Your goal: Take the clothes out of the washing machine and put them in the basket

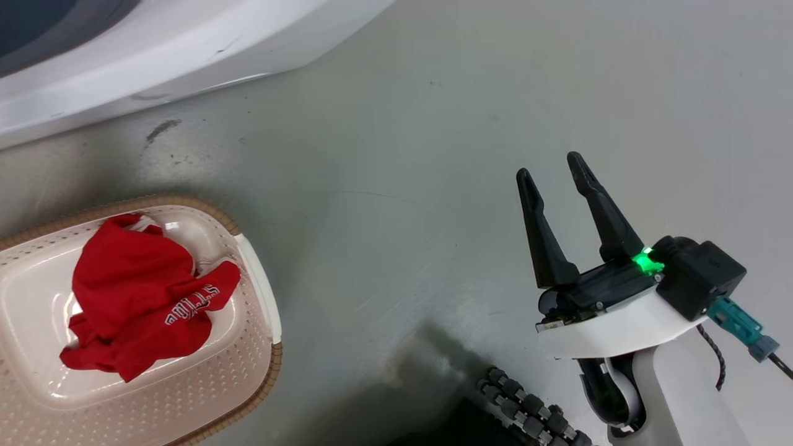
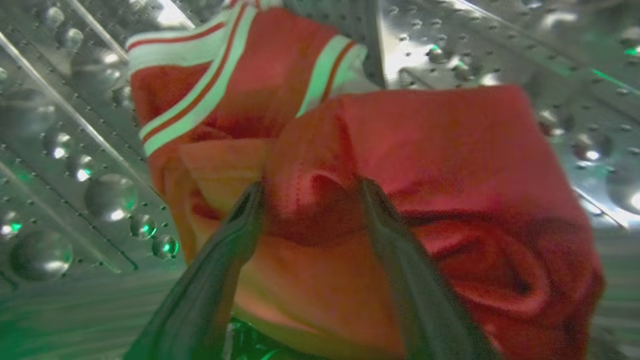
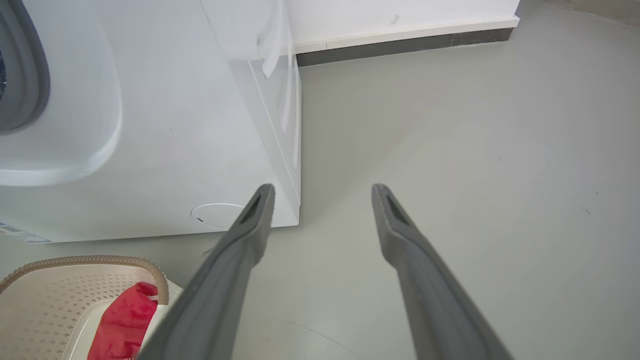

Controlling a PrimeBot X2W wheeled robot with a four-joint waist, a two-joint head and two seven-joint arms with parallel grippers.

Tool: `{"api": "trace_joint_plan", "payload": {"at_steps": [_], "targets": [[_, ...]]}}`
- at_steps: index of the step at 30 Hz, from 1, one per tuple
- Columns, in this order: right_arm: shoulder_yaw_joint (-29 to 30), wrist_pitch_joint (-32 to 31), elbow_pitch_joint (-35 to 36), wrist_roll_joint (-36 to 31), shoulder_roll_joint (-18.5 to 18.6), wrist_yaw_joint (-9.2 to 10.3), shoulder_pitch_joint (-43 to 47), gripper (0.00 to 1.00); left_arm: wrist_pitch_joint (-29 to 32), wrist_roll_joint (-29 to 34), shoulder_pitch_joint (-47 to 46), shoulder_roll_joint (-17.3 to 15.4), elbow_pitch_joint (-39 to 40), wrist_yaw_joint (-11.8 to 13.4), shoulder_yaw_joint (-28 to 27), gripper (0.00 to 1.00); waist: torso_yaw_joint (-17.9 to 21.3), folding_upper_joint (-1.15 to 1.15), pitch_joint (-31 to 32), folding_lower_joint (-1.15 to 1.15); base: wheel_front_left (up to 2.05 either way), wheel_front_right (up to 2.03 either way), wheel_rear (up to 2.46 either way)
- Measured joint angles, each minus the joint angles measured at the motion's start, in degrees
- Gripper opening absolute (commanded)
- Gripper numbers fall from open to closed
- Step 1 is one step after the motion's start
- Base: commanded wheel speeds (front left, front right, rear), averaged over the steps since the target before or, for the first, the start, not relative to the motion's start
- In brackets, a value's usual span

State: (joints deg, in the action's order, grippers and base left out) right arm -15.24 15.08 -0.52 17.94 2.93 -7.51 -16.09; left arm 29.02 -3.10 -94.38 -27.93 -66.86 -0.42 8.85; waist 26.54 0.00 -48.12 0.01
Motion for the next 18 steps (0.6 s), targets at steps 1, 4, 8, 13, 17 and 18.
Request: {"api": "trace_joint_plan", "payload": {"at_steps": [1, 4, 8, 13, 17, 18], "targets": [[-0.1, 0.0, 0.0, 0.2, 0.0, 0.0, 0.1, 1.0, 0.8, 0.0, -0.2, -0.2, 0.1, 0.1, 0.1, 1.0, 0.3, 0.0, -0.1, 0.0, 0.0, 0.0, 0.0], [-0.6, 0.0, -0.1, 0.4, 0.0, 0.0, 0.3, 1.0, 3.5, 0.0, -0.5, -0.6, 0.4, 0.2, 0.5, 1.0, 0.8, 0.0, -0.3, 0.0, 0.0, 0.0, 0.0], [-1.3, 0.0, 0.0, 0.9, 0.0, 0.0, 0.8, 1.0, 6.8, -0.1, -0.3, -0.8, 0.8, 0.4, 0.9, 1.0, 1.4, 0.0, -0.3, -0.01, 0.0, 0.0, 0.0], [-1.7, 0.0, 0.1, 1.4, 0.0, 0.0, 1.0, 1.0, 8.1, -0.3, 0.7, -0.7, 3.0, 2.1, 1.0, 0.0, 1.9, 0.0, -0.4, -0.01, 0.0, 0.0, 0.0], [-1.6, 0.0, 0.0, 1.7, 0.0, 0.0, 1.0, 1.0, 6.9, -0.6, 2.9, -0.9, 5.8, 3.6, 1.1, 0.0, 2.0, 0.0, 0.1, -0.01, 0.0, 0.0, 0.0], [-1.6, 0.0, -0.1, 1.7, 0.0, 0.0, 1.0, 1.0, 6.6, -0.6, 3.5, -0.9, 6.5, 4.0, 1.1, 0.0, 1.9, 0.0, 0.3, -0.01, 0.0, 0.0, 0.0]]}}
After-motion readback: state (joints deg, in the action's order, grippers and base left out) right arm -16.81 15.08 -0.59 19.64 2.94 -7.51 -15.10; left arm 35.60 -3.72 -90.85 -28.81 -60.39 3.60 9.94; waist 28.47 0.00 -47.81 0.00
